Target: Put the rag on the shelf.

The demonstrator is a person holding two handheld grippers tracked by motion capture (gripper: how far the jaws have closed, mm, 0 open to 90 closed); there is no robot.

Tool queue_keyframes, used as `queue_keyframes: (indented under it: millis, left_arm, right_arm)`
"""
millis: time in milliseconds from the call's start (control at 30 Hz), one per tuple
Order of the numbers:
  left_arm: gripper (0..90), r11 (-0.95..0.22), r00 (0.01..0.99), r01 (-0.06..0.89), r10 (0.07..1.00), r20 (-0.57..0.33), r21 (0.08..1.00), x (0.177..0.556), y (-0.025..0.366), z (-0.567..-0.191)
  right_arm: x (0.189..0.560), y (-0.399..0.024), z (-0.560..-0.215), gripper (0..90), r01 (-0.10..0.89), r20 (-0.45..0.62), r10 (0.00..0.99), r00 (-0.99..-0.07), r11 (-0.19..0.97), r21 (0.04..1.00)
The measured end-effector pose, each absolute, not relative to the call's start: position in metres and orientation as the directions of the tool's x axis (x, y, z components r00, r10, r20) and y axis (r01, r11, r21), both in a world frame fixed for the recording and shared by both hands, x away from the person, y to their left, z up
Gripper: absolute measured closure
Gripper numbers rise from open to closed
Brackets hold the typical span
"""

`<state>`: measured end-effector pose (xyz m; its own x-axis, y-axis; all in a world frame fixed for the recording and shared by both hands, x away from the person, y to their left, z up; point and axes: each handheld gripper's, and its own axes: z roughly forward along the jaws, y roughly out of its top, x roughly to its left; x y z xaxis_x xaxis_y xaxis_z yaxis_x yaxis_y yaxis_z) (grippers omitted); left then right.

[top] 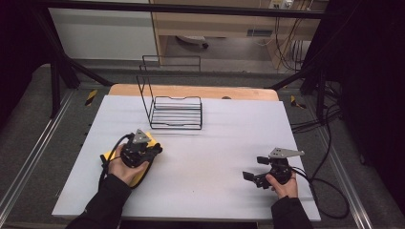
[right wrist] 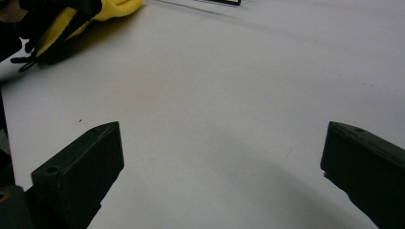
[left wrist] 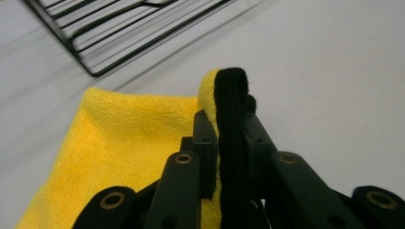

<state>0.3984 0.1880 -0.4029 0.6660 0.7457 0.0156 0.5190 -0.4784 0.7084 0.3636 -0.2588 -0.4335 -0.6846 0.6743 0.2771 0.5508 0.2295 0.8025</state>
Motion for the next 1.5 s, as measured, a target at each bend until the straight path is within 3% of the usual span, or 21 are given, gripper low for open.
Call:
queue_keyframes:
  millis: [400, 567, 733, 867, 1167, 1500]
  left_arm:
    - [77.6, -0.508, 0.705, 0.514, 0.709, -0.002, 0.691, 0.385, 0.119, -0.424]
    - [70.0, -0.537, 0.739, 0.505, 0.673, -0.017, 0.676, 0.390, 0.115, -0.432]
    - [49.9, -0.528, 0.779, 0.476, 0.625, -0.058, 0.703, 0.386, 0.134, -0.418]
    - [40.8, -0.516, 0.760, 0.460, 0.649, -0.020, 0.723, 0.383, 0.164, -0.401]
    - [39.7, -0.461, 0.654, 0.532, 0.756, 0.000, 0.710, 0.390, 0.244, -0.394]
    - [49.1, -0.431, 0.602, 0.630, 0.796, -0.056, 0.646, 0.400, 0.291, -0.425]
  right_arm:
    - [0.364, -0.257, -0.433, 1.4, 0.551, 0.274, 0.677, -0.683, 0.232, 0.802]
    - [0.363, -0.253, -0.433, 1.5, 0.551, 0.268, 0.681, -0.682, 0.236, 0.801]
    - [0.364, -0.245, -0.432, 1.7, 0.546, 0.258, 0.691, -0.676, 0.234, 0.805]
    - [0.365, -0.233, -0.430, 1.1, 0.546, 0.252, 0.702, -0.666, 0.229, 0.806]
    - [0.369, -0.182, -0.424, 3.9, 0.563, 0.234, 0.743, -0.628, 0.225, 0.795]
    - [0.381, -0.110, -0.423, 15.8, 0.578, 0.264, 0.710, -0.653, 0.241, 0.780]
